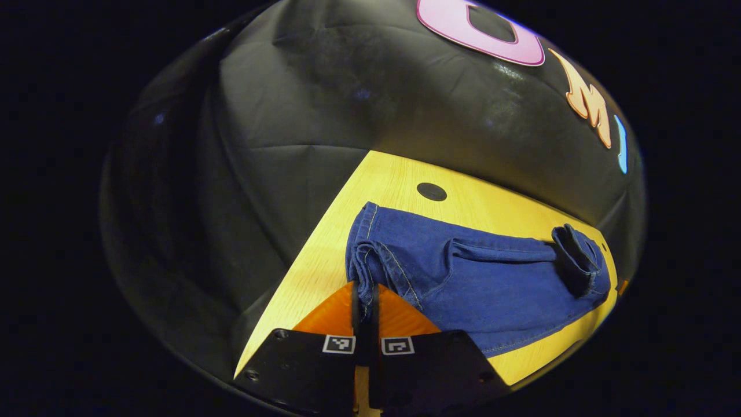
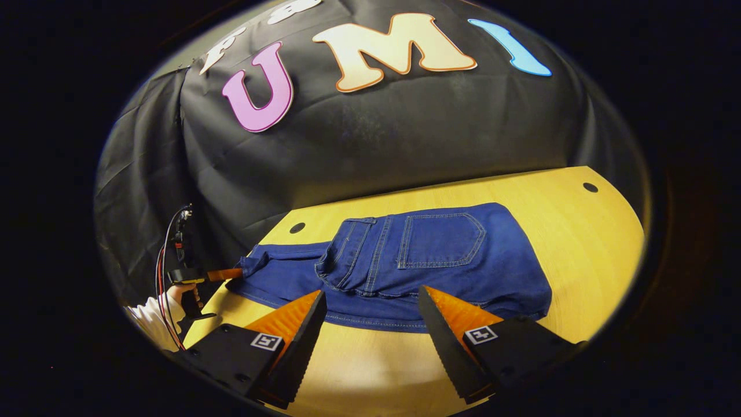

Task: Grasp the waist and the cuffs of the jeans and fold them to make the two legs overlap; first hold the waist and fold one-third of the jeans toward the cuffs, then hold the cuffs and fold the remaining one-third in the same direction to finish folding.

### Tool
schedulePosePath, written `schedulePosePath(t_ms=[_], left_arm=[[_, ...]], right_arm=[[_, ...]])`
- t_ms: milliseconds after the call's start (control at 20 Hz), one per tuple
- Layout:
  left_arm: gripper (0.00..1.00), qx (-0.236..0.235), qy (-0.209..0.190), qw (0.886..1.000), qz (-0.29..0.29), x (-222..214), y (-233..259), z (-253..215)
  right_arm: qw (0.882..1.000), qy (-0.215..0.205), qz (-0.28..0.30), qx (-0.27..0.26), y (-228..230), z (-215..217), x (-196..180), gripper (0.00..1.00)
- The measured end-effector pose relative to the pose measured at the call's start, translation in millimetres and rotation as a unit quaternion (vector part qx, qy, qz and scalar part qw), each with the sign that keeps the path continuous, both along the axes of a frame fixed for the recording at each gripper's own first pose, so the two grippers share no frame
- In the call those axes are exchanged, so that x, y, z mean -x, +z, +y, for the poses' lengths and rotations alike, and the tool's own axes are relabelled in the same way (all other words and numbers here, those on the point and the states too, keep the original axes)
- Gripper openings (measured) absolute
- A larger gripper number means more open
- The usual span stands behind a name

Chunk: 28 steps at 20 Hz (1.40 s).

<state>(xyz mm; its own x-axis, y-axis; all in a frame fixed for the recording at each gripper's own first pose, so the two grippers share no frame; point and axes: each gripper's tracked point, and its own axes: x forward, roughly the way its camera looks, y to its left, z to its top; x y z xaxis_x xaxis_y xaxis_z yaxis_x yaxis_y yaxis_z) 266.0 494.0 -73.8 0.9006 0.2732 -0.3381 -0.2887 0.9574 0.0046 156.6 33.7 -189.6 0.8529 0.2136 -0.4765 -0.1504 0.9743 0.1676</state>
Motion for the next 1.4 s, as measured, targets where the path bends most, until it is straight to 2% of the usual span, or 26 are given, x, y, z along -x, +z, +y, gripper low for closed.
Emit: schedulePosePath(t_ms=[50, 200, 250, 450, 700, 750, 800, 850, 1100, 1150, 1400], left_arm=[[0.02, -0.006, 0.0, 1.0, -0.002, 0, 4, -1], [0.0, 0.001, -0.014, 1.0, -0.019, 1, 17, -8], [0.0, 0.01, -0.024, 0.999, -0.031, 3, 27, -13], [0.02, 0.032, -0.045, 0.997, -0.057, 15, 62, -22], [0.0, 0.031, -0.048, 0.996, -0.07, 31, 92, -33], [0.0, 0.026, -0.044, 0.996, -0.074, 37, 98, -35], [0.0, 0.018, -0.042, 0.996, -0.076, 47, 99, -41], [0.0, 0.009, -0.043, 0.996, -0.081, 55, 106, -50], [0.0, -0.009, -0.07, 0.992, -0.104, 79, 143, -105], [0.0, -0.014, -0.078, 0.991, -0.108, 78, 150, -120], [0.0, -0.047, -0.121, 0.986, -0.101, 35, 156, -215]], right_arm=[[1.0, -0.002, -0.003, 0.002, 3, -3, 1, 0.98], [1.0, -0.006, -0.001, -0.004, 15, -13, 3, 0.94], [1.0, -0.008, -0.001, -0.006, 18, -17, 4, 0.98], [1.0, -0.019, -0.009, -0.007, 40, -46, 7, 0.98], [0.999, -0.027, -0.022, -0.019, 73, -94, 17, 0.98], [0.999, -0.028, -0.024, -0.021, 78, -104, 21, 0.94], [0.999, -0.028, -0.026, -0.023, 83, -116, 23, 0.98], [0.999, -0.027, -0.026, -0.025, 85, -125, 27, 0.94], [0.999, -0.009, -0.017, -0.037, 90, -170, 42, 0.94], [0.999, -0.007, -0.018, -0.039, 91, -178, 44, 0.98], [0.999, -0.003, -0.019, -0.028, 89, -221, 58, 0.98]])
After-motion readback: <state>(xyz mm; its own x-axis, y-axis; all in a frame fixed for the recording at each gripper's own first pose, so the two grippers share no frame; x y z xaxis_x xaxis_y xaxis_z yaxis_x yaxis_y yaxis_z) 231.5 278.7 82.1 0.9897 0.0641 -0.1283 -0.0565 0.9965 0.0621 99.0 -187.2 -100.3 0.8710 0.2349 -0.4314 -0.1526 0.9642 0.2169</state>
